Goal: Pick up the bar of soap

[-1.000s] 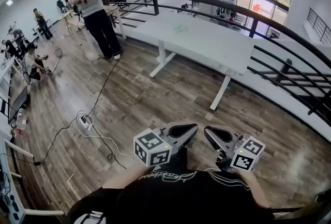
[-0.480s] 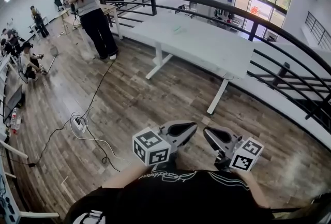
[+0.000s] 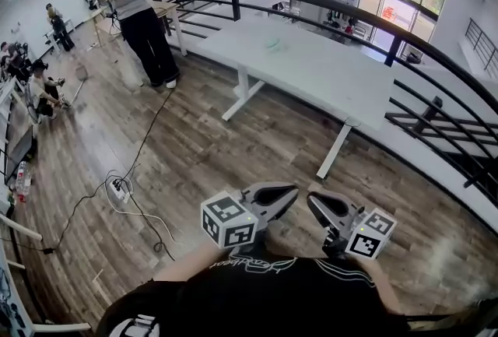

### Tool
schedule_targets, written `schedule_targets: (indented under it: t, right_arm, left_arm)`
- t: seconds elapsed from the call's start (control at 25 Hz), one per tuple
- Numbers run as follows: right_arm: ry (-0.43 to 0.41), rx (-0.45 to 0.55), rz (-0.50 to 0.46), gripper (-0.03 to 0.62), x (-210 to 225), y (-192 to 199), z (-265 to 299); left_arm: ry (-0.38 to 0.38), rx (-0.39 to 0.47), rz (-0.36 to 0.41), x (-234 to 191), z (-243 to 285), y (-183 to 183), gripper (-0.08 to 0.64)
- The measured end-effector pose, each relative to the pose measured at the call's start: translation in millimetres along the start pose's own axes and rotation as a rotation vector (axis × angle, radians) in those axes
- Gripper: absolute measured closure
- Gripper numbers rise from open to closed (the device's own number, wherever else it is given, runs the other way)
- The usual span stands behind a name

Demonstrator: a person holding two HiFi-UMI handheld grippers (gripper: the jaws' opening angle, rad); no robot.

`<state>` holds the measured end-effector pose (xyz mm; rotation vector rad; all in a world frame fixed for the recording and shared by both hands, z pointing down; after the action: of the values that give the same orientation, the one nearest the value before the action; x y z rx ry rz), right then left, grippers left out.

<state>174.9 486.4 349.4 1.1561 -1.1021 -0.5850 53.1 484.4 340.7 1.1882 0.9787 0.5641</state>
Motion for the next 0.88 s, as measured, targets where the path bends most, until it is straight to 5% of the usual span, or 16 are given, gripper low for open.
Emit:
schedule_targets:
  t: [0.88]
  right_arm:
    - [0.004,0.014,0.008,0.574,148.6,-109.8,215.1]
  left_arm:
    - [0.045,-0.012,0.008,-247.4,20.3,-133.6,0.552]
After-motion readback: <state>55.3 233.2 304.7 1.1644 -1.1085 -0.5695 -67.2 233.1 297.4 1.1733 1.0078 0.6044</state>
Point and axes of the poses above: the fingertips, and each gripper's own axes: z forward along the fingers, x to its right, y out of its underside, the point moved 5 cm from there along -z, backward along the fingers
